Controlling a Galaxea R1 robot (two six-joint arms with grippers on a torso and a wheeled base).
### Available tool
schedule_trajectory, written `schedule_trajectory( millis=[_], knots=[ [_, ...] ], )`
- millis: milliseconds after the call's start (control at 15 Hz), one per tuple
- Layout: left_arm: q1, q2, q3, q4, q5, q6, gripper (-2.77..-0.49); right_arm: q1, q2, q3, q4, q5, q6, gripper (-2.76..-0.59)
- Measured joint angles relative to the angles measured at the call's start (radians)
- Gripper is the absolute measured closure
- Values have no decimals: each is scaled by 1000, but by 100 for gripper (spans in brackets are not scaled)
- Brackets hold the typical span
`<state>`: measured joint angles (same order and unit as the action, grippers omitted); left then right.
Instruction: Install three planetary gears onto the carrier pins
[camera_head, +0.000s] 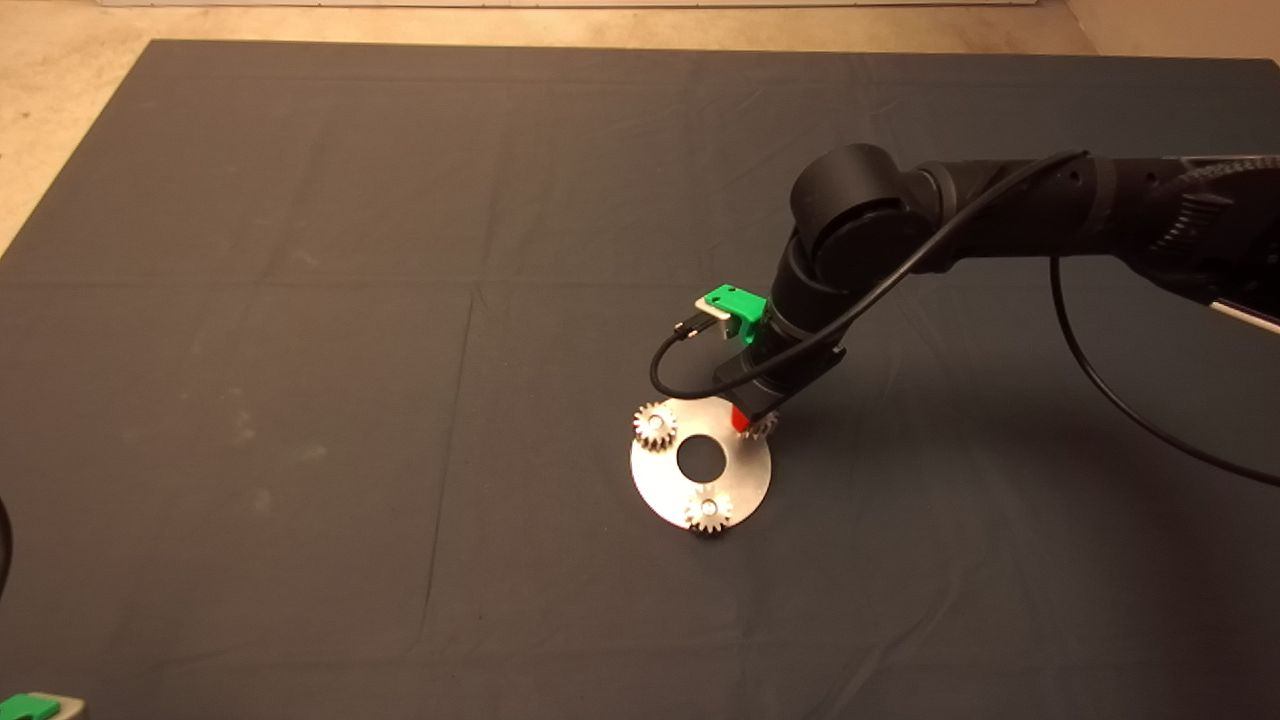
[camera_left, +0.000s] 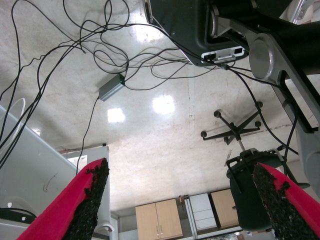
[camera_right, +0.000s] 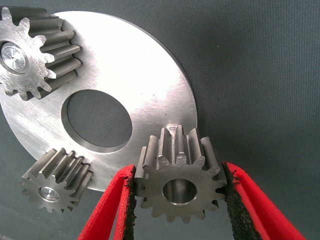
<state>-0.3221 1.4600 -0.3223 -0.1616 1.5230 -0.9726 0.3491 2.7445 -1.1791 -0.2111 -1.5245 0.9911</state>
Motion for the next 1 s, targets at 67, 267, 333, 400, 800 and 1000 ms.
schedule_trajectory(
  millis=[67, 267, 333, 400, 800, 1000],
  knots=[
    [0, 0, 0, 0, 0, 0, -204, 0, 1, 0, 0, -1, 0, -105],
    [0, 0, 0, 0, 0, 0, -204, 0, 2, 0, 0, -1, -1, -105],
    [0, -3, 0, 0, 0, 0, -204, 0, 2, 0, 0, 0, -2, -105],
    [0, -6, 0, 0, 0, 0, -204, 0, 2, 0, 0, -1, -3, -105],
    [0, -11, 0, -2, 0, 0, -204, 0, 4, 0, -1, -2, -3, -104],
    [0, -11, 0, -3, 0, 0, -204, 0, 4, 0, -1, -2, -3, -104]
  ],
)
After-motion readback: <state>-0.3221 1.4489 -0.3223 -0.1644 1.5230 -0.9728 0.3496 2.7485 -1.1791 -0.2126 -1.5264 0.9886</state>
